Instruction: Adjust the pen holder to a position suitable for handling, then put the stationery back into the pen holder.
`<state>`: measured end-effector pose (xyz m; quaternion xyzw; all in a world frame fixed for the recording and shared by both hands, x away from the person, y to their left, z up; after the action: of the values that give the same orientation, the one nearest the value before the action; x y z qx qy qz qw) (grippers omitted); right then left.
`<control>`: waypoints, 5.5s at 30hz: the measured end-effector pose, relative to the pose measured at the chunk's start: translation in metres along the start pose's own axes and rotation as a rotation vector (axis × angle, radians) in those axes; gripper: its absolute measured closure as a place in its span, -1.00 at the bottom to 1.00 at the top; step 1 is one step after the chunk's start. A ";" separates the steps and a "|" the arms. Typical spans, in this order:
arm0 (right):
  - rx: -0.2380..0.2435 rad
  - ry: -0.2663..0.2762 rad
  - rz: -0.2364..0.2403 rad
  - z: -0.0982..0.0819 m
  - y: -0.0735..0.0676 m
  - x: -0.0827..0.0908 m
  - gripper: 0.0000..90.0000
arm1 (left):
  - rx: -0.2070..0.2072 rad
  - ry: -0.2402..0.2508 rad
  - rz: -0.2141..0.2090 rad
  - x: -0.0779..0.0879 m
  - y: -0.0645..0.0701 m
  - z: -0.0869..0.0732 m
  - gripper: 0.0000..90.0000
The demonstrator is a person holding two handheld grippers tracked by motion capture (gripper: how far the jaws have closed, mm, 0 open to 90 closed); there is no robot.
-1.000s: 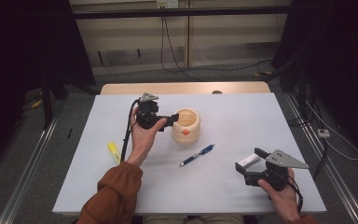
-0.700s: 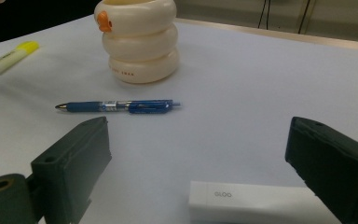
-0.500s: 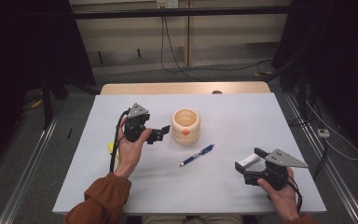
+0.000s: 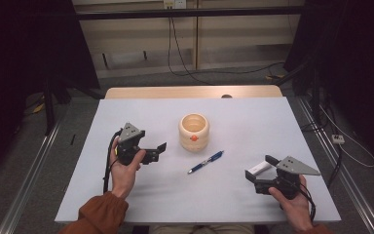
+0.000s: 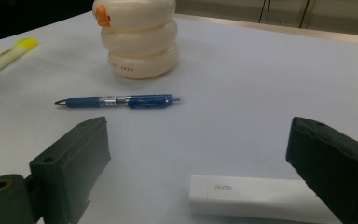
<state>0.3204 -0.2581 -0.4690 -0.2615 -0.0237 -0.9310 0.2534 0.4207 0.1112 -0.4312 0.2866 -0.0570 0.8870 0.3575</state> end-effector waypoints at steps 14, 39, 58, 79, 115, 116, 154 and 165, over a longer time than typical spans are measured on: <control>0.013 -0.004 0.015 0.000 -0.003 -0.001 -0.88 | 0.020 0.009 0.049 0.040 -0.011 -0.041 -0.80; 0.004 -0.001 0.017 0.002 -0.003 -0.003 -0.88 | 0.163 -0.071 0.039 0.057 -0.058 -0.051 -0.77; 0.023 -0.003 0.025 0.002 -0.007 -0.002 -0.88 | 0.126 -0.109 0.022 0.050 -0.041 -0.054 1.00; 0.030 -0.012 0.026 0.001 -0.007 -0.002 -0.88 | 0.084 -0.323 0.053 0.014 -0.032 -0.076 1.00; 0.021 -0.010 0.034 0.002 -0.007 -0.002 -0.88 | 0.163 -0.480 0.024 0.035 -0.050 -0.090 1.00; 0.021 -0.010 0.032 0.002 -0.007 -0.003 -0.88 | 0.171 -0.481 0.019 0.036 -0.050 -0.091 1.00; 0.026 -0.018 0.032 0.003 -0.008 -0.006 -0.90 | 0.199 -0.490 0.160 0.080 -0.097 -0.108 1.00; 0.027 -0.016 0.036 0.003 -0.008 -0.007 -0.90 | 0.197 -0.446 0.109 0.081 -0.095 -0.106 1.00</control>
<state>0.3228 -0.2479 -0.4694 -0.2660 -0.0335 -0.9237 0.2736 0.3880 0.2625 -0.4842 0.5053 -0.0631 0.8211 0.2579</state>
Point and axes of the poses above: each handheld gripper's, and its own axes: x roughly backward along the jaws, z roughly out of its top, y roughly to its right, the point moved 6 cm from there along -x, roughly forward along the jaws, and after that the axes turned 7 degrees about -y, right-handed, at the moved point
